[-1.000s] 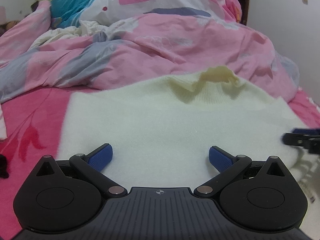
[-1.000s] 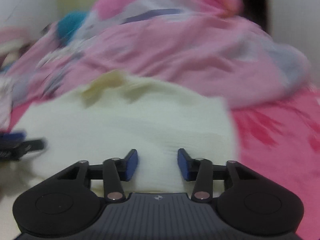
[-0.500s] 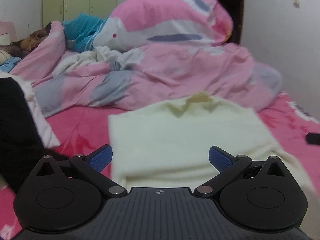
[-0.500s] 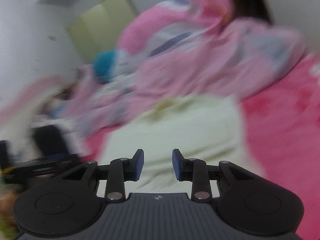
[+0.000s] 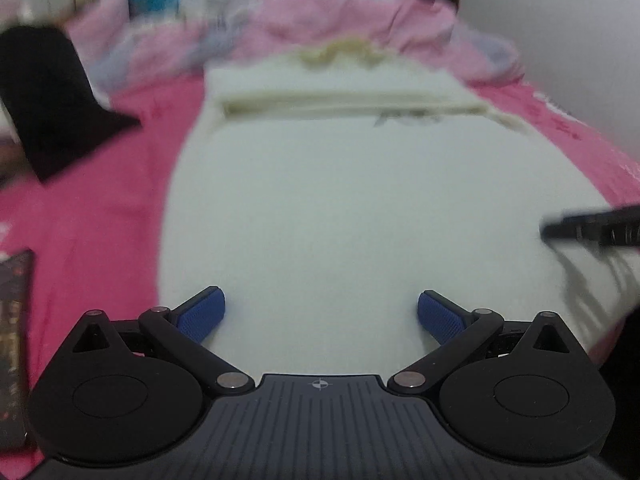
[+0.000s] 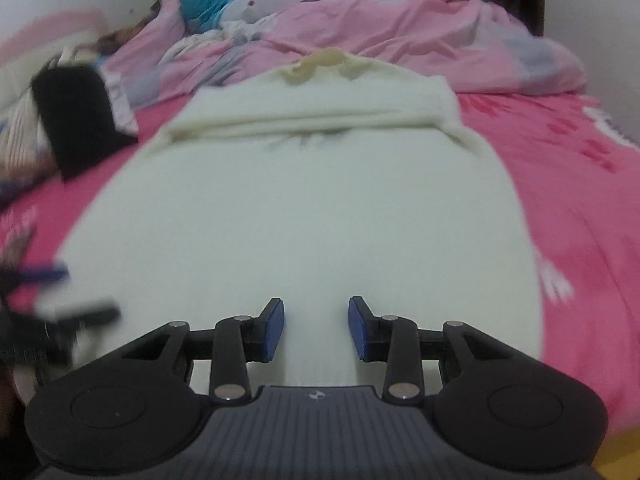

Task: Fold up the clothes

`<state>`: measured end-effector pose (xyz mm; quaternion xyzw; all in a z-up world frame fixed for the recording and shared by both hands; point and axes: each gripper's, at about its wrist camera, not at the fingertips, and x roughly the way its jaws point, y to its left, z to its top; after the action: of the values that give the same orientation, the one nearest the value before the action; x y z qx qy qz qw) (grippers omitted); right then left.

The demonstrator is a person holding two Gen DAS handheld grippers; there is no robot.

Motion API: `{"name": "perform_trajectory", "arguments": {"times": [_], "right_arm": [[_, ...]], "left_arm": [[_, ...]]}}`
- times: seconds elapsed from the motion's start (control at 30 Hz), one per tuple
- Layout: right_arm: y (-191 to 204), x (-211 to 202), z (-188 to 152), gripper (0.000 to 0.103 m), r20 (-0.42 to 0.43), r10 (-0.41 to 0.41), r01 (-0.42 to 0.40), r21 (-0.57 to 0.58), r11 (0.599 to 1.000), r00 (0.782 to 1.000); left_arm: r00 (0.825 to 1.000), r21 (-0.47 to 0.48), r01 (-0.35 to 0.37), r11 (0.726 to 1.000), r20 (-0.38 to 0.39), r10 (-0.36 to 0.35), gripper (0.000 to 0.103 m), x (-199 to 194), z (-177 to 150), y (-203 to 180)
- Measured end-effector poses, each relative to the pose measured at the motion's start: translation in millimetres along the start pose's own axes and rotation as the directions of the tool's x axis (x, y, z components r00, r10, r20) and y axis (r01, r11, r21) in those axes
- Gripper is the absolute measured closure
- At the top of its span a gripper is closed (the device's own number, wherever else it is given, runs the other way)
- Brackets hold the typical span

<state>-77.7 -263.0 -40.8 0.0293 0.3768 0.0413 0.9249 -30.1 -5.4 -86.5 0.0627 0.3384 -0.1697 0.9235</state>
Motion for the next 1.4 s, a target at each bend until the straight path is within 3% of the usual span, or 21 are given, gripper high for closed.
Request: {"name": "perform_trajectory", "arguments": {"times": [0.13,0.2,0.3,0.43,0.53,0.67,0.8,0.9,1.0,1.1,1.2,1.27,1.37,1.4], "right_arm": [[11,-39,-41,0.065,-0.042,-0.021,0.019,-0.044,0.999,0.999],[8,-50,-45,0.066,-0.074,-0.006,0.004,-0.023,1.0,0.997],[-1,-61,-27,0.066,0.017,-0.017,0.017,-0.014,1.0,1.0],[-30,-31,7,0.066,0.089,-0.014,0.012,0.022,1.0,0.996],[-58,0,14,0.068,0.047,-0.029,0.027,0.048,0.998,0.998],[-95,-12,0,0.073,0.015,0.002,-0.004,0.121,0.993,1.0],[-112,-45,-15,0.074,-0.01,-0.084,0.085,0.132,0.988,0.996],[-111,-57,1,0.074,0.093,-0.027,0.011,0.166,0.986,0.995],[-98,-34,29,0.075,0.163,0.019,-0.043,0.145,0.988,0.986],[-101,14,48,0.075,0.1,0.034,-0.054,0.204,0.978,0.994],[-117,29,39,0.081,0.026,-0.047,0.039,0.26,0.965,0.999],[-123,10,25,0.083,0.029,-0.066,0.054,0.298,0.953,0.997],[-115,-23,11,0.081,-0.006,-0.206,0.199,0.285,0.938,0.979],[-111,-31,10,0.081,-0.002,-0.211,0.203,0.287,0.936,0.977]], "left_arm": [[1.0,-0.005,0.009,1.0,0.001,-0.009,0.0,-5,-3,3],[1.0,-0.008,0.013,1.0,-0.012,-0.013,0.0,-4,-1,3],[0.999,-0.014,0.007,1.0,-0.031,-0.008,0.0,-3,1,3],[0.999,-0.024,-0.016,1.0,-0.047,0.015,0.0,-3,0,0],[0.997,-0.033,-0.033,0.999,-0.064,0.031,0.0,-2,1,-2],[0.995,-0.051,-0.048,0.998,-0.092,0.043,0.0,1,5,-3],[0.996,-0.058,-0.051,0.997,-0.08,0.046,0.0,-1,2,-3],[0.996,-0.054,-0.057,0.997,-0.074,0.053,0.0,-1,1,-5],[0.995,-0.051,-0.055,0.997,-0.081,0.05,0.0,-1,2,-4],[0.996,-0.051,-0.046,0.998,-0.081,0.041,0.0,0,3,-3],[0.998,-0.051,-0.03,0.998,-0.064,0.027,0.0,-1,0,0],[0.999,-0.048,-0.014,0.999,-0.049,0.012,0.0,-1,-2,2],[0.999,-0.036,0.009,0.999,-0.035,-0.01,0.0,0,-2,5],[0.999,-0.031,0.012,0.999,-0.036,-0.014,0.0,0,-2,5]]}}
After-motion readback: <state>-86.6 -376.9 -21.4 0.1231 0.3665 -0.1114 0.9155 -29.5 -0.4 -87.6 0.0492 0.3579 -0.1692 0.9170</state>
